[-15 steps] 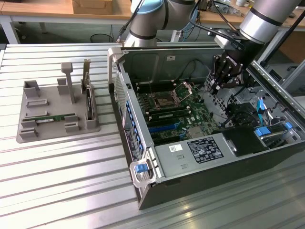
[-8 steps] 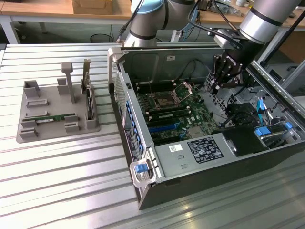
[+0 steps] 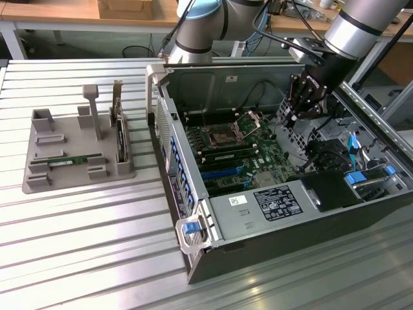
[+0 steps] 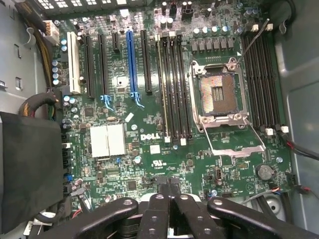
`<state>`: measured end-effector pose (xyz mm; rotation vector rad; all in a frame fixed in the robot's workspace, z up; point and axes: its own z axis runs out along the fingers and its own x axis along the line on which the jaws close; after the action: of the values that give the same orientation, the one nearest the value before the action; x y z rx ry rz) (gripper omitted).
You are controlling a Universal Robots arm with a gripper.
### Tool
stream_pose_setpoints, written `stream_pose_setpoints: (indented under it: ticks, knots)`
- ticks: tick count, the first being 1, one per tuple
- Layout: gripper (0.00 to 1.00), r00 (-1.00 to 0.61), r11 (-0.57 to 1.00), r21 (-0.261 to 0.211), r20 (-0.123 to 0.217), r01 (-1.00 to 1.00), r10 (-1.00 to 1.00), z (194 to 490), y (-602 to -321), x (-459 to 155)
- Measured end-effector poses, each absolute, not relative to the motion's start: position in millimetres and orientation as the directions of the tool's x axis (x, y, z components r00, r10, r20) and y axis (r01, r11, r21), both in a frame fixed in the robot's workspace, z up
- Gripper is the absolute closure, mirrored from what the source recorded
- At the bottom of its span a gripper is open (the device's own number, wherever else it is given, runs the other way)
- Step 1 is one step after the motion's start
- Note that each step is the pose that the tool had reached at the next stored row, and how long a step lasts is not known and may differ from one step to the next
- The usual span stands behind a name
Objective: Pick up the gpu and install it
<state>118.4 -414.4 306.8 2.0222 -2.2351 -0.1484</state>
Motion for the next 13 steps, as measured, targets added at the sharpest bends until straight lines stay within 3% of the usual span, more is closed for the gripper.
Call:
stream_pose_setpoints:
  ticks: [13]
  knots:
    - [0.90,-0.155,0.157,0.155,0.026,-0.975,-0.988,306.8,-414.4,118.4]
